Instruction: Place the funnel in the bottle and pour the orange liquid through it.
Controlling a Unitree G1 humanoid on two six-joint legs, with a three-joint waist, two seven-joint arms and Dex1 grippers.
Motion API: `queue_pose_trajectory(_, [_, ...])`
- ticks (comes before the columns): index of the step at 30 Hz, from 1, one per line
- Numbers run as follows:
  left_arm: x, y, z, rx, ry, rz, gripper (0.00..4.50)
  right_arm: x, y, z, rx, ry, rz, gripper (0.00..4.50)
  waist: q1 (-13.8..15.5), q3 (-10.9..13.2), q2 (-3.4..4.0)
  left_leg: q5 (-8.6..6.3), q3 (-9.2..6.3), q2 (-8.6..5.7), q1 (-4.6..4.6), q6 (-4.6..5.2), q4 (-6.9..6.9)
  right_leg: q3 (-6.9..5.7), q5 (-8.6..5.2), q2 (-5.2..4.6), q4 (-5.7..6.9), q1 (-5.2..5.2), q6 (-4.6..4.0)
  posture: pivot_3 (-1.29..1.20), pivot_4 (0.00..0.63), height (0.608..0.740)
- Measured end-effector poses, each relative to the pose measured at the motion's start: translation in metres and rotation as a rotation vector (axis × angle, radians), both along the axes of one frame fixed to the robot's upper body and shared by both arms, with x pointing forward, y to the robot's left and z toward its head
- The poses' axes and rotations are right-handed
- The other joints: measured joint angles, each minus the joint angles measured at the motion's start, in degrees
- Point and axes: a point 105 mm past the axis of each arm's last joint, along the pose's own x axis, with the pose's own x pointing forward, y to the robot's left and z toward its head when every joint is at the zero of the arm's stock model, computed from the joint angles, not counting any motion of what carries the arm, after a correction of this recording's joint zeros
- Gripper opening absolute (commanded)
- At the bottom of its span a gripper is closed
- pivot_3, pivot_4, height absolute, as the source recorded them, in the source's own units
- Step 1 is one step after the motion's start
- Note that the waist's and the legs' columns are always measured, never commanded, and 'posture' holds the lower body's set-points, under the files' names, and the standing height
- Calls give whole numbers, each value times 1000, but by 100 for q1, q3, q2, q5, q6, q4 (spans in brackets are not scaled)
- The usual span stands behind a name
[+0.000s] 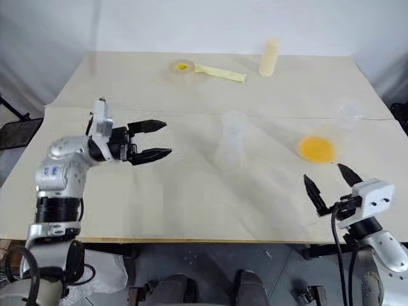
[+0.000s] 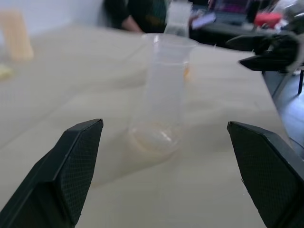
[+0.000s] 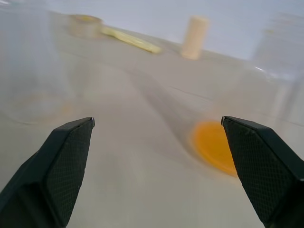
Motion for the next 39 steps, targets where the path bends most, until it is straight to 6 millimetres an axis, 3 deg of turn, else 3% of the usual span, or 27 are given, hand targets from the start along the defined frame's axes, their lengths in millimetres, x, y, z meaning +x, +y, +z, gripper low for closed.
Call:
queue_pose_trajectory(6, [-10, 2, 0, -25, -111, -84, 4449, 9, -23, 7, 35, -9, -136, 4500, -19, -2, 3, 0, 4, -1, -12, 1, 13, -8, 0, 1, 1, -1, 0, 0, 150, 740])
queue_pose_trajectory(13, [-9, -1, -9, -37, -139, -109, 4449, 46, -40, 12, 26, 7, -180, 4500, -31, -3, 4, -1, 20, -1, -15, 2, 15, -14, 0, 1, 1, -1, 0, 0, 150, 740])
queue_pose_trajectory(24, [-9, -4, -13, -61, -144, -81, 4449, 94, -48, 30, 62, -48, -196, 4500, -55, -4, 6, -1, 14, 1, -20, 1, 14, -25, 0, -1, 3, -1, 0, 0, 150, 740])
queue_pose_trajectory(35, [-14, -6, -8, -74, -177, -58, 4449, 129, -48, 47, 54, -92, -227, 4500, -135, -3, 7, -1, 6, 2, -23, 1, 12, -30, 0, -2, 3, -2, 0, 0, 150, 740])
queue_pose_trajectory(39, [-16, -7, -4, -76, -194, -56, 4449, 131, -46, 51, 48, -108, -223, 4500, -162, -3, 7, -1, 0, 1, -25, 1, 8, -31, 0, -3, 3, -1, 0, 0, 150, 740])
